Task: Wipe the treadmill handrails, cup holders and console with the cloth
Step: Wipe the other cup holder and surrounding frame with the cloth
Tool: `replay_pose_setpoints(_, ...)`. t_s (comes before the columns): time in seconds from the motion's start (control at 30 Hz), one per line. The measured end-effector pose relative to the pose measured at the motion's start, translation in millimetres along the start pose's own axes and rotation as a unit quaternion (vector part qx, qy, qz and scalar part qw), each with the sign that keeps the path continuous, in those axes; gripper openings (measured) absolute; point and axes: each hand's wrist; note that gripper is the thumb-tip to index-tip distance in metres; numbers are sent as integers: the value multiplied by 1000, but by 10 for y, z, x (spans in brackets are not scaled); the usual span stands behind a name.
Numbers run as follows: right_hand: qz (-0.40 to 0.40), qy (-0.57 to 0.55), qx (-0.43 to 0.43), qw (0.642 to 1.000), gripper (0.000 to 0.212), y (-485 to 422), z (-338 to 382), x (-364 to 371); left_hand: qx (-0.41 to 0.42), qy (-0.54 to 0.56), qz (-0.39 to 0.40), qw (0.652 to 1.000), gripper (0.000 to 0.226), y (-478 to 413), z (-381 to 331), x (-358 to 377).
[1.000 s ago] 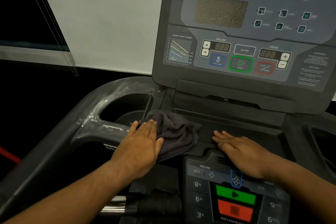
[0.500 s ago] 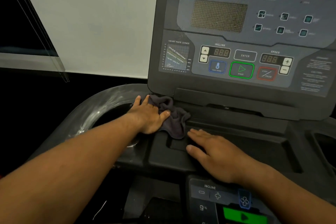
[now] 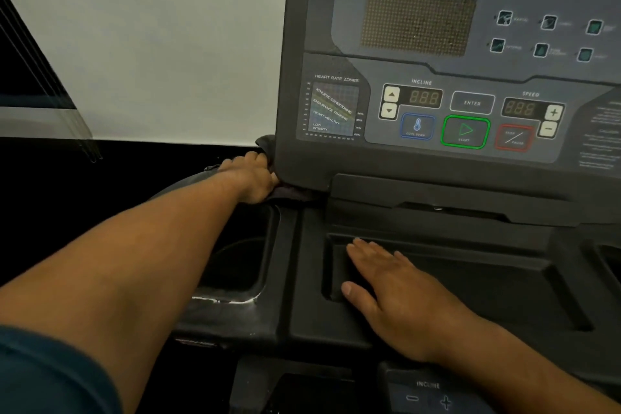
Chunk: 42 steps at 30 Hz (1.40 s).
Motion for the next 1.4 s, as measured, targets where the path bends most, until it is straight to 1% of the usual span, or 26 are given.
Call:
replay_pose_setpoints(0.13,-22,-5,-32,999,63,-143,148,-57,-90,104,-44,989,79,165,584,0)
replay_pose_setpoints(0.3,-35,7,-41,998,62,-384,259,-101,-158,143,-68,975,79,722,1189,64)
replay_pose_setpoints(0.47,-39,35,-53,997,61,-470,306,-118,-225,160,-92,957,76,1362,1301,242)
replay_pose_setpoints(0.57,-43,38,-59,997,60,-501,343,-122,-232,148,-105,956,72,1615,1241,330)
replay_pose_setpoints(0.63,-43,45,-65,996,60,-532,365,-123,-227,140,-107,958,71,1626,1210,314)
replay_pose_setpoints(0.77,-23,67,-74,995,60,-599,409,-138,-209,135,-95,964,78,1315,1181,194)
replay_pose_setpoints(0.93,-8,50,-68,996,61,-659,404,-156,-153,121,-55,979,93,740,1080,6)
replay_pose_setpoints(1.07,1,21,-70,997,61,-674,359,-149,-73,107,-23,991,93,316,863,-82)
replay_pose_setpoints(1.13,1,19,-70,997,60,-697,339,-150,-31,94,-6,995,93,135,638,-104)
replay_pose_setpoints(1.23,-8,22,-69,997,58,-720,329,-111,37,44,29,998,93,-66,209,-82)
replay_pose_setpoints(1.33,-22,31,-72,997,57,-722,316,-58,125,-7,54,991,85,-156,-11,-17)
replay_pose_setpoints(1.4,-26,35,-74,996,57,-725,309,-44,141,-1,44,989,80,-131,47,-2)
Point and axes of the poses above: each hand's wrist, its own y-axis away from the middle knuckle, its own x-axis out of the palm, z = x × y, and after that the axes turned 15 degrees about y, right-handed
